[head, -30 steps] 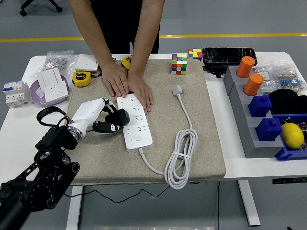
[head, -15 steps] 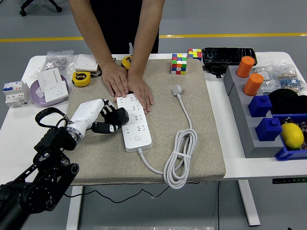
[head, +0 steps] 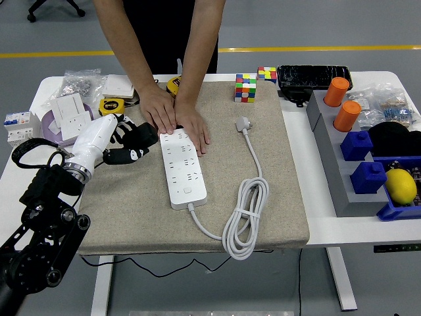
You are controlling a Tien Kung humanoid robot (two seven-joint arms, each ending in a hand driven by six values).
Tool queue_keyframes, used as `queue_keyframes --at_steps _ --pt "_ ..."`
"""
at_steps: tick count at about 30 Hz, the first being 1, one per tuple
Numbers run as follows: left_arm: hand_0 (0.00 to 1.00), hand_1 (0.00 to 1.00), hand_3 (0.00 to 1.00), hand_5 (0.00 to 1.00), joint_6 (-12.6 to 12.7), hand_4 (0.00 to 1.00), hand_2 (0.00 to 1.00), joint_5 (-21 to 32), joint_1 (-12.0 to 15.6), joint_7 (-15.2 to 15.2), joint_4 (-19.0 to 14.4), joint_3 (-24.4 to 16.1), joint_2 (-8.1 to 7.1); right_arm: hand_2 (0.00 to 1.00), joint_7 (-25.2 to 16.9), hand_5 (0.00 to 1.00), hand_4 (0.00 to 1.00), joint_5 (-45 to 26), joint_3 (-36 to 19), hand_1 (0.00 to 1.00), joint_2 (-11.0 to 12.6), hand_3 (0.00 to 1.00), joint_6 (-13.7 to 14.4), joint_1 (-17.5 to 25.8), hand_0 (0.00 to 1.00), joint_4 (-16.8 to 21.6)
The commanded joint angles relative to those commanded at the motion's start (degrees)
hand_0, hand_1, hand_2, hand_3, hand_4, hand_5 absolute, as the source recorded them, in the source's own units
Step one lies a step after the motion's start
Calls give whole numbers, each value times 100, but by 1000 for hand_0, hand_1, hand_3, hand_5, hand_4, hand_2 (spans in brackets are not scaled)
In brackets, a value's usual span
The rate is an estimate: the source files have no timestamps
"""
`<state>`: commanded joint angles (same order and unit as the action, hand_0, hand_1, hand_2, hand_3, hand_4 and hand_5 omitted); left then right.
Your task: Pick up the plug,place it near the board,insert it into the board,press the button
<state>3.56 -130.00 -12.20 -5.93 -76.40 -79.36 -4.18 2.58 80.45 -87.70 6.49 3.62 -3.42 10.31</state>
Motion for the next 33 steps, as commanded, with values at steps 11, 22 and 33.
queue_keyframes --at_steps 11,22,33 --pt "386 451 402 26 -54 468 391 0 163 51 441 12 -253 846 -3 949 998 -31 -8 894 -11 870 2 -11 953 0" --pt "403 503 448 37 -193 489 420 0 214 60 548 282 -212 846 0 949 998 -20 -8 893 -3 870 -2 -18 953 0" --pt "556 678 582 316 -495 920 626 0 234 79 634 248 -184 846 -7 950 998 -29 16 893 2 869 -8 -20 953 0"
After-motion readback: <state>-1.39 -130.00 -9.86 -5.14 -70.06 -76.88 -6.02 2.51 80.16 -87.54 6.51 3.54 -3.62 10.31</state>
